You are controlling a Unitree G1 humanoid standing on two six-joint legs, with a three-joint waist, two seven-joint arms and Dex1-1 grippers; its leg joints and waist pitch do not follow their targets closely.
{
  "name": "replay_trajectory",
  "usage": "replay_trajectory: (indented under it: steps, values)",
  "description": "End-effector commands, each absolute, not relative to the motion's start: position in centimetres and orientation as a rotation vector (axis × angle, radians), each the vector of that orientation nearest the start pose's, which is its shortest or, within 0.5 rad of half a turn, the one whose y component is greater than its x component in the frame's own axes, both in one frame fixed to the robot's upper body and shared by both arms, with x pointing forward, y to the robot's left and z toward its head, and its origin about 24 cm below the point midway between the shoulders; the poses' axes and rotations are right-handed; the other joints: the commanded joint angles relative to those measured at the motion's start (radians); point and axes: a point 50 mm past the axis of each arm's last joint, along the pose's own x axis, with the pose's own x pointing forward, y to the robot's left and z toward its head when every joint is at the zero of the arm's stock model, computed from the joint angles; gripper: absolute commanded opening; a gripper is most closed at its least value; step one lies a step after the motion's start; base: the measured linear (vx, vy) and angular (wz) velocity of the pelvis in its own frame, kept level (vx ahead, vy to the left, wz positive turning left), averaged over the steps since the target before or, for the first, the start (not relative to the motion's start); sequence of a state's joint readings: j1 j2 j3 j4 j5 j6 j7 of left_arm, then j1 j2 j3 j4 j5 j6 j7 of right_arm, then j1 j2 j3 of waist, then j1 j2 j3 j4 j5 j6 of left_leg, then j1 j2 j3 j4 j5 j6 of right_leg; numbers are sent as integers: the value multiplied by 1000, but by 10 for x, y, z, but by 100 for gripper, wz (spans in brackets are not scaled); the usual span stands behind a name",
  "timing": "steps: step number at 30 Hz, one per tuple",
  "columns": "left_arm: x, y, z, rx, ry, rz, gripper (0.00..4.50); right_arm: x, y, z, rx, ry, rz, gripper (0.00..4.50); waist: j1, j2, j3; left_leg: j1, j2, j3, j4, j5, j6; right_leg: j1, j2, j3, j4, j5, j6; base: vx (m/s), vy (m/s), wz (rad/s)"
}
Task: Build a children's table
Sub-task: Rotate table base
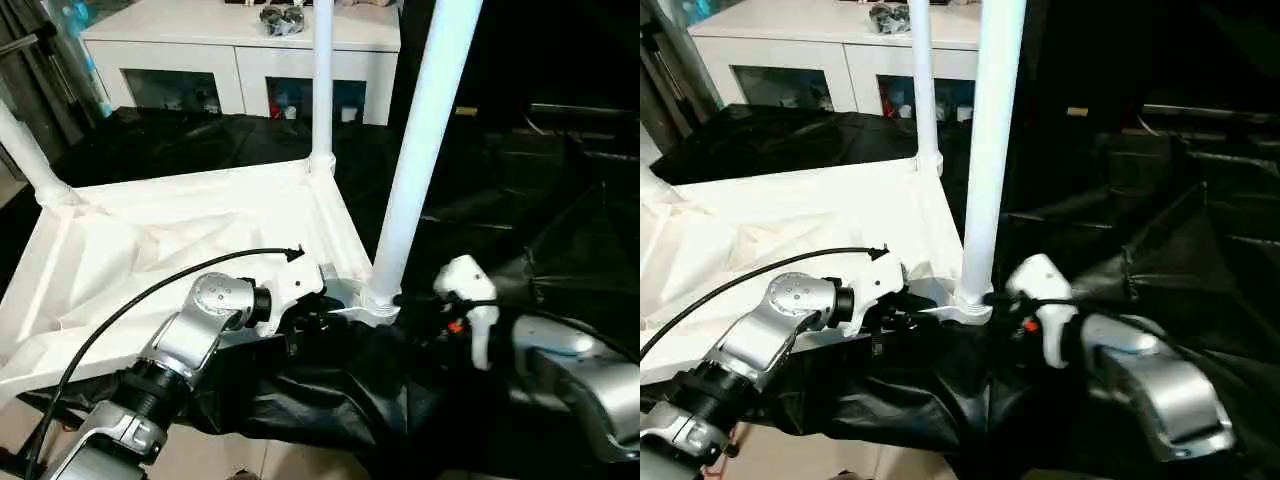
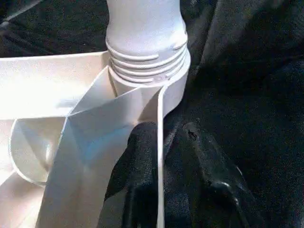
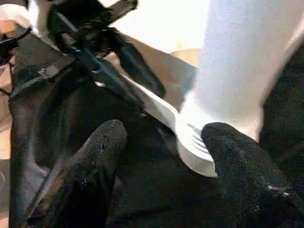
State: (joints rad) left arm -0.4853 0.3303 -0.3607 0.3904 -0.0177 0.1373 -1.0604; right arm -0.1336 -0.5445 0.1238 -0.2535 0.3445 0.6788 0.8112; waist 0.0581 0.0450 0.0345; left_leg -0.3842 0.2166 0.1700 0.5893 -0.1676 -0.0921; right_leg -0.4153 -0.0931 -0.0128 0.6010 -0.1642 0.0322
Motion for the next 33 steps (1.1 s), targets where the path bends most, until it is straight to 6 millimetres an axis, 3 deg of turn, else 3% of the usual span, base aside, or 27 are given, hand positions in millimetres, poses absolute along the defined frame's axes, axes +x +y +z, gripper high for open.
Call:
replay_trajectory:
  steps: [1, 4, 6, 11, 16, 19, 21, 23, 25, 33]
  values:
    - [299, 99, 47, 397, 346, -1348, 94, 243, -170, 77, -87, 470, 935, 312, -2, -5, -60, 12, -12, 9, -68, -288, 1, 48, -8, 5, -75, -239, -176, 0, 0, 0]
    - [301, 101, 42, 405, 372, -1332, 94, 240, -169, 76, -92, 471, 936, 312, -2, 2, -63, 12, -12, 10, -66, -267, 6, 49, -9, 6, -74, -221, -182, 0, 0, 0]
    - [301, 102, 40, 409, 386, -1325, 58, 240, -169, 76, -95, 472, 938, 312, -3, 2, -61, 12, -11, 10, -67, -278, 6, 49, -9, 5, -74, -232, -184, 0, 0, 0]
    - [303, 108, 36, 389, 431, -1300, 14, 242, -167, 76, -117, 468, 933, 312, -5, 2, -59, 14, -11, 10, -70, -312, -1, 44, -10, 5, -84, -331, -157, 0, 0, 0]
    - [302, 109, 41, 301, 392, -1289, 6, 251, -164, 72, -152, 430, 912, 312, -12, 1, -58, 12, -13, 10, -71, -316, -5, 41, -10, 4, -85, -341, -157, 0, 0, 0]
    - [301, 109, 42, 299, 386, -1290, 6, 257, -163, 72, -132, 413, 888, 312, -17, -6, -59, 8, -13, 9, -71, -301, 6, 44, -11, 3, -81, -332, -159, 0, 0, 0]
    - [299, 108, 41, 303, 387, -1292, 0, 260, -162, 71, -141, 416, 887, 338, -18, -13, -59, 10, -11, 12, -70, -294, 12, 41, -10, 5, -83, -327, -159, 0, 0, 0]
    - [299, 108, 41, 306, 384, -1286, 0, 262, -161, 69, -180, 417, 894, 348, -17, -10, -59, 8, -11, 11, -70, -281, 14, 43, -11, 4, -79, -319, -162, 0, 0, 0]
    - [299, 108, 42, 306, 383, -1283, 0, 265, -158, 68, -200, 410, 902, 357, -18, -15, -59, 8, -11, 13, -68, -271, 17, 42, -11, 5, -79, -311, -161, 0, 0, 0]
    - [299, 110, 43, 315, 394, -1284, 0, 278, -148, 59, -226, 388, 893, 357, -23, -8, -57, 6, -13, 13, -70, -292, 12, 41, -12, 2, -80, -336, -166, 0, 0, 0]
